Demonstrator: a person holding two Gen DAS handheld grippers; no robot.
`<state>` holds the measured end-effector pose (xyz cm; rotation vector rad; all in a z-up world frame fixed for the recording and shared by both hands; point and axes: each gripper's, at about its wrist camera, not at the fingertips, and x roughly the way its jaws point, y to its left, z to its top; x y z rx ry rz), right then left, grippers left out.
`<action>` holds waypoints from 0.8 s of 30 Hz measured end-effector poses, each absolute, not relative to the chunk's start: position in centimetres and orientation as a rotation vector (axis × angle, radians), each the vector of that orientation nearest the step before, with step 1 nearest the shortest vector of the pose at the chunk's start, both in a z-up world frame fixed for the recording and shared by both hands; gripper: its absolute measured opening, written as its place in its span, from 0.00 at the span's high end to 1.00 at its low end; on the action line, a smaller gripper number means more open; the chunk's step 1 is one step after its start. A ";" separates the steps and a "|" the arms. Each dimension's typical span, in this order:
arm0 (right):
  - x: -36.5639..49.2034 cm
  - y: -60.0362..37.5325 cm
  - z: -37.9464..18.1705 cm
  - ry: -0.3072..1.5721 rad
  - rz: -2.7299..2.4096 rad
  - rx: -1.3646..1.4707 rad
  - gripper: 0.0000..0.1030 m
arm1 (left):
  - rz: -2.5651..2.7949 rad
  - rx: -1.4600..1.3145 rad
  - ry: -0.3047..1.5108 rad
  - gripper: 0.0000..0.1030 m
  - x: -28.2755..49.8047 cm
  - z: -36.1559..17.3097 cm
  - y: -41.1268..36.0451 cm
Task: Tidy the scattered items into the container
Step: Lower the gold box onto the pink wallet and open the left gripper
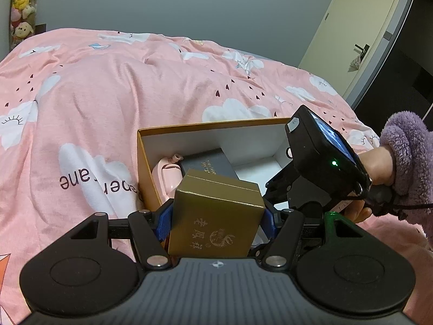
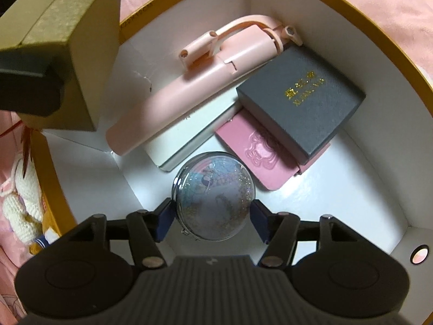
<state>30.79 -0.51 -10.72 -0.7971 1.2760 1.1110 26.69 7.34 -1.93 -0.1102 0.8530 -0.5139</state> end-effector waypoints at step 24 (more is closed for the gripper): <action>29.6 -1.2 -8.3 1.220 1.075 -0.717 0.35 | -0.519 -0.081 0.978 0.29 29.0 -2.9 3.6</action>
